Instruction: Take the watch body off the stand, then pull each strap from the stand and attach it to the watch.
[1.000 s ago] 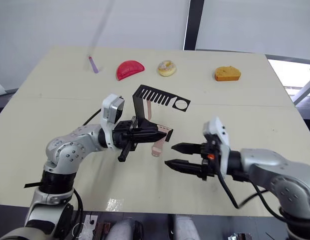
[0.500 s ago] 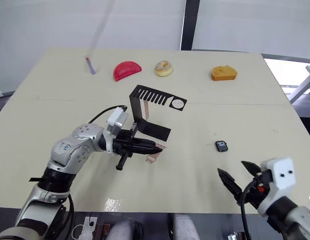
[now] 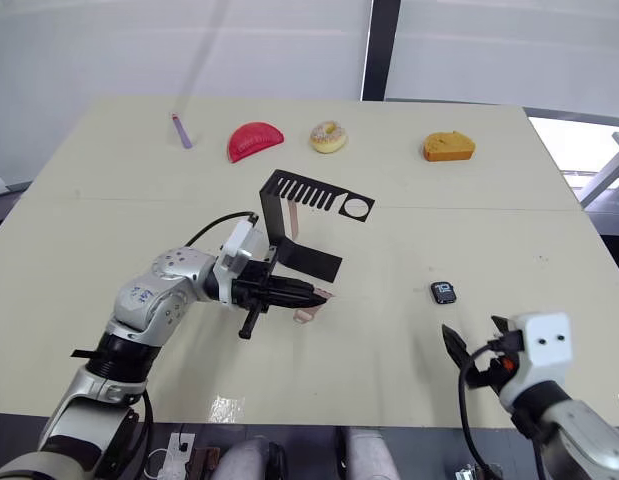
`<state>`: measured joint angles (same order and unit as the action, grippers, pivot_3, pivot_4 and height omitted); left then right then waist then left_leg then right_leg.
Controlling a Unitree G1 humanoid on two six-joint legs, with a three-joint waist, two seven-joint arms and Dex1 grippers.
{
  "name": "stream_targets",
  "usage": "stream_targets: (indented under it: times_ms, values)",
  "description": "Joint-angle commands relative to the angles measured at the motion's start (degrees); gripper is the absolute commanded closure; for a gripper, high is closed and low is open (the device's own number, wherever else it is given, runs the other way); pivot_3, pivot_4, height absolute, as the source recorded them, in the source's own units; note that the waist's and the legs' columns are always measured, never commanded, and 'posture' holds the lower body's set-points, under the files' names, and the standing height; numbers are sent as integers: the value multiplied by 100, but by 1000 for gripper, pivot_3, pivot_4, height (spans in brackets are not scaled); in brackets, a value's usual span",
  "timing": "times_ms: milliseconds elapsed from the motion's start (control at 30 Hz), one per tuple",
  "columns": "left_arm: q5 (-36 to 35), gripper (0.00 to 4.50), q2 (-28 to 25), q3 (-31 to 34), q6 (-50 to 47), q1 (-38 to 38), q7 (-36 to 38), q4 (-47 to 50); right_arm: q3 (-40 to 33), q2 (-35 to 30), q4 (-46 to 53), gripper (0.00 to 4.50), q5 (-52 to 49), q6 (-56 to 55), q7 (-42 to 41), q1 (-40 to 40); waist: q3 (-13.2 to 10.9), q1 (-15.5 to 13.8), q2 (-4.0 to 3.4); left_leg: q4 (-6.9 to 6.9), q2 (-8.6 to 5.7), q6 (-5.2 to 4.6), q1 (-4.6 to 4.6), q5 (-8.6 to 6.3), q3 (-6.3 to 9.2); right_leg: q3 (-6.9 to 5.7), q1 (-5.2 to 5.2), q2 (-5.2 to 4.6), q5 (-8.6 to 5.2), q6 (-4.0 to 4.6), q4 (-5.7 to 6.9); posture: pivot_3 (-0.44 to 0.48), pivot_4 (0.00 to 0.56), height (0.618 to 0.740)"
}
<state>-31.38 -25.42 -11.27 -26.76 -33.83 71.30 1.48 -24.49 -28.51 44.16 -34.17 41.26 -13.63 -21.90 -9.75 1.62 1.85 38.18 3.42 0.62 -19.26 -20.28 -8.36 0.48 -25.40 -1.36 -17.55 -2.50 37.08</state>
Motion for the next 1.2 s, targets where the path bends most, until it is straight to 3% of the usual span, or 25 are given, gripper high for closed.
stream_targets:
  times_ms: [33, 300, 733, 833, 867, 1200]
  values:
    - [-20, 4500, 34, 58, 1, 12, -74, 231, 318, 102, -379, 22, 342, -136, 197, 446, 0, -2, 0, 0, 0, 0, 0, 0, 1, -1, 0, 0, 0, 0, 0, 0, 150, 737]
    - [-61, 4500, 14, 114, -180, 24, -276, 437, 801, 331, -1490, 22, 980, -339, 264, 1426, 0, 5, -1, 2, 0, -2, -1, 1, 0, 0, 0, -1, 0, 0, 2, 0, 150, 737]
    - [-105, 4500, 3, 163, -319, 88, -481, 658, 987, 782, -2098, 22, 1497, -462, 337, 1876, 1, 16, -5, 5, 0, -1, 4, 1, -4, 1, -2, -3, 0, 0, 16, 0, 150, 737]
    - [-110, 4500, 20, 165, -320, 73, -508, 662, 960, 848, -2169, 830, 1567, -445, 393, 1937, 1, 18, -6, 6, 0, -1, 5, 2, -5, 2, -2, -2, 0, 0, 21, 0, 150, 737]
    - [-113, 4500, 23, 167, -322, 73, -515, 665, 961, 851, -2171, 1294, 1584, -443, 385, 1939, 2, 16, -6, 6, 0, -1, 6, 2, -5, 2, -2, -3, 0, 0, 22, 0, 150, 737]
    - [-111, 4500, 49, 176, -319, 53, -531, 653, 975, 862, -2193, 1294, 1588, -374, 341, 1981, 2, 19, -6, 8, 0, -1, 6, 2, -5, 1, -2, -3, 0, 0, 23, 0, 150, 737]
